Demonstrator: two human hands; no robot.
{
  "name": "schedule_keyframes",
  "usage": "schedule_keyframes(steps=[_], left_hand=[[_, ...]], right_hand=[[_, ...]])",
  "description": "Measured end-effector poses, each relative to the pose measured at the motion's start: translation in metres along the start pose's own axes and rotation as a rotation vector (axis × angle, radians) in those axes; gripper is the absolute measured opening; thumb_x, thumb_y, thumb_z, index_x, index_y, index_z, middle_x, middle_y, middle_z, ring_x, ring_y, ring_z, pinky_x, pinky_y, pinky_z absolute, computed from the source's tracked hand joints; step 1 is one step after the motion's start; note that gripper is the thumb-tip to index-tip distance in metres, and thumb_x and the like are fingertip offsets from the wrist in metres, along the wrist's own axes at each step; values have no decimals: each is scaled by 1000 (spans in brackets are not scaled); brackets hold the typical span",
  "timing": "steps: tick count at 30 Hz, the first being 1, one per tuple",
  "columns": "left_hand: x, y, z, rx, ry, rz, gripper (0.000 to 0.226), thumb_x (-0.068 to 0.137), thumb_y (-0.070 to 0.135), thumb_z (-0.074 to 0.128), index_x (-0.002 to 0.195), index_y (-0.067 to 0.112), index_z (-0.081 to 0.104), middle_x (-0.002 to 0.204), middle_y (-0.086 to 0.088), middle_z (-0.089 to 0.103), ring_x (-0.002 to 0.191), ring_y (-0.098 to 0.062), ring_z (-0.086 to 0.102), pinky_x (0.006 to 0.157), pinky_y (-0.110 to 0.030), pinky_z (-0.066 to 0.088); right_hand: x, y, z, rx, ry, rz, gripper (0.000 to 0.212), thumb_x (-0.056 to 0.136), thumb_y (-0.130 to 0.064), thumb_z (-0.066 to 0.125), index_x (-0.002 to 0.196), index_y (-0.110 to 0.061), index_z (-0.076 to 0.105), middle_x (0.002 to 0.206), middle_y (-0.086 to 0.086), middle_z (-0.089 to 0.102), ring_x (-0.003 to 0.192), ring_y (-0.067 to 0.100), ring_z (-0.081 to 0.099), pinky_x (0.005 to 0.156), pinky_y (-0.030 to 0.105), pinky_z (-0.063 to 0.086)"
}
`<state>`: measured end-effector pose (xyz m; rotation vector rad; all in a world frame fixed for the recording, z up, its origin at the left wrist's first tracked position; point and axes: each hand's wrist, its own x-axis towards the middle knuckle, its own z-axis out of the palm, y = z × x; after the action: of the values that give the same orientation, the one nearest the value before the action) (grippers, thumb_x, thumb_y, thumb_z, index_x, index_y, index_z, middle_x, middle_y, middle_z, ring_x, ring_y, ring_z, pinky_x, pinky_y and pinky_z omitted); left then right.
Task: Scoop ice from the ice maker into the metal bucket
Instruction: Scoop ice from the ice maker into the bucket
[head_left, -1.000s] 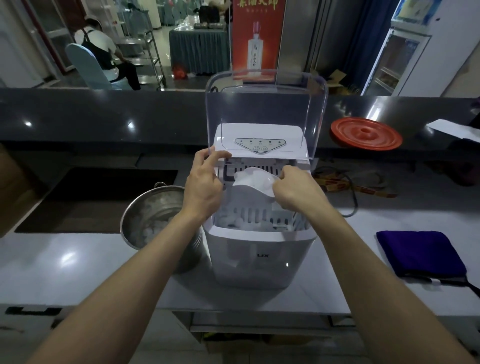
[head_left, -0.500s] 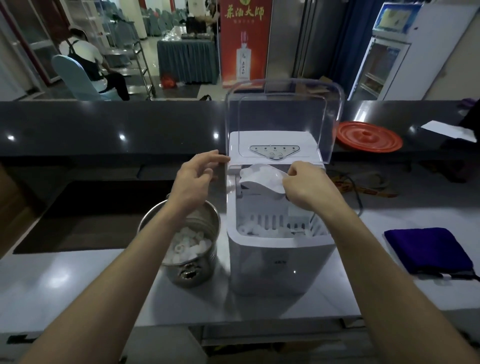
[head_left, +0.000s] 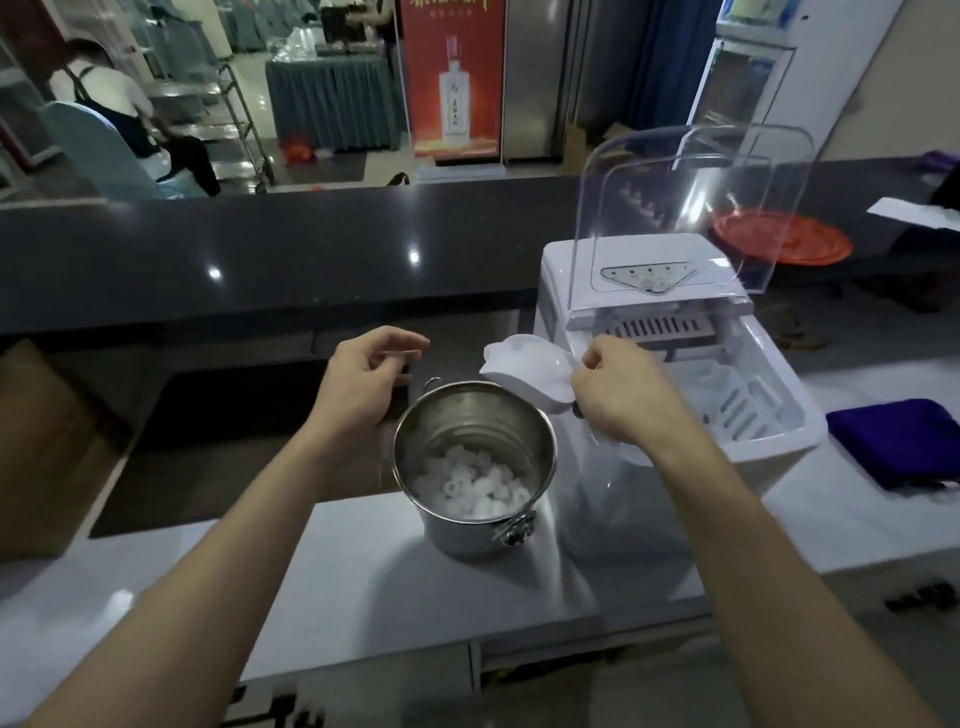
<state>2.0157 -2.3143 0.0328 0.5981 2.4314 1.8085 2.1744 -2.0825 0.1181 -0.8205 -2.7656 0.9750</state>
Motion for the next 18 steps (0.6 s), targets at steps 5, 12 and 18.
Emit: schedule_keyframes(steps=[5, 12, 18], left_hand=[[-15, -31, -5, 428, -38, -64, 16, 100, 43, 68, 112, 35, 74, 94, 16, 75, 91, -4, 71, 84, -31, 58], [-24, -58, 7, 521, -186, -66, 15, 105, 35, 59, 103, 31, 73, 73, 12, 72, 77, -12, 68, 72, -39, 53], [-18, -64, 12, 499, -165, -21, 17, 105, 25, 60, 111, 29, 75, 59, 28, 61, 66, -6, 58, 63, -30, 41]], right_hand=[[-12, -1, 26, -134, 148, 7, 17, 99, -23, 48, 110, -13, 57, 103, 8, 58, 96, 33, 55, 77, 41, 42], [-16, -4, 27, -118, 198, 64, 20, 98, -19, 47, 112, -11, 58, 101, 8, 54, 95, 34, 50, 78, 38, 37], [-20, -6, 32, -199, 176, 15, 21, 96, -19, 47, 110, -9, 59, 108, 16, 67, 99, 39, 58, 77, 40, 42]])
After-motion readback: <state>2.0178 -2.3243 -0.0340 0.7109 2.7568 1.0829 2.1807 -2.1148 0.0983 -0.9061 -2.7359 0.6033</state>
